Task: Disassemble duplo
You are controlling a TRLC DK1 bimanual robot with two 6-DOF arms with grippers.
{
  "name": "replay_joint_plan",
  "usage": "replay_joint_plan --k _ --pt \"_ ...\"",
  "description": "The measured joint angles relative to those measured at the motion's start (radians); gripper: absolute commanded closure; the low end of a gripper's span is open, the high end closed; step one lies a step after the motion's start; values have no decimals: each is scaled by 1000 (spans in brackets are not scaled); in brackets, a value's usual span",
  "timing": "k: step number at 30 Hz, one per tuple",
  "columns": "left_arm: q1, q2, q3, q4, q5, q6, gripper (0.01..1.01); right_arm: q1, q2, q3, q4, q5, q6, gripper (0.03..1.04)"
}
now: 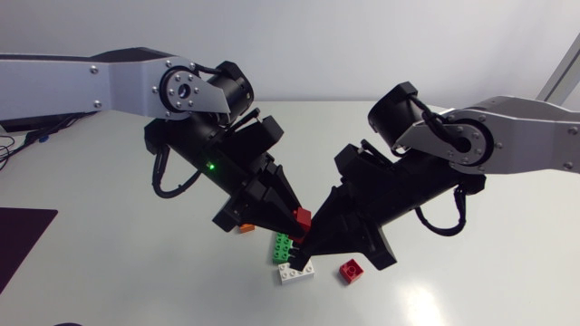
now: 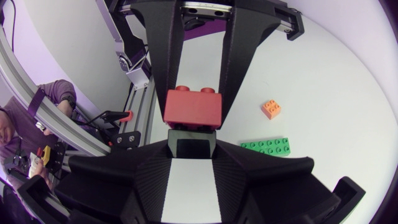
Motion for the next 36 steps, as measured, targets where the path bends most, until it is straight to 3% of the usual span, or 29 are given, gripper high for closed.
replay_joint_plan --k 10,12,14,18,22,29,36 --pt "79 -21 14 -122 2 85 830 -9 -23 -23 7 31 -1 805" --pt "104 -51 -1 -43 -42 60 828 -29 -30 -32 42 71 4 803" --pt "122 -109 -65 140 -164 -17 826 -47 -32 -44 138 150 36 802" --pt "126 -181 -232 390 -412 -150 823 -50 0 -52 298 321 113 798" --pt "137 -156 -371 546 -610 -263 823 -34 109 -45 410 442 181 797" --pt "205 -95 -463 631 -755 -344 823 -30 290 5 470 528 226 797" --pt "206 -95 -556 649 -774 -358 802 -29 320 24 506 552 255 793"
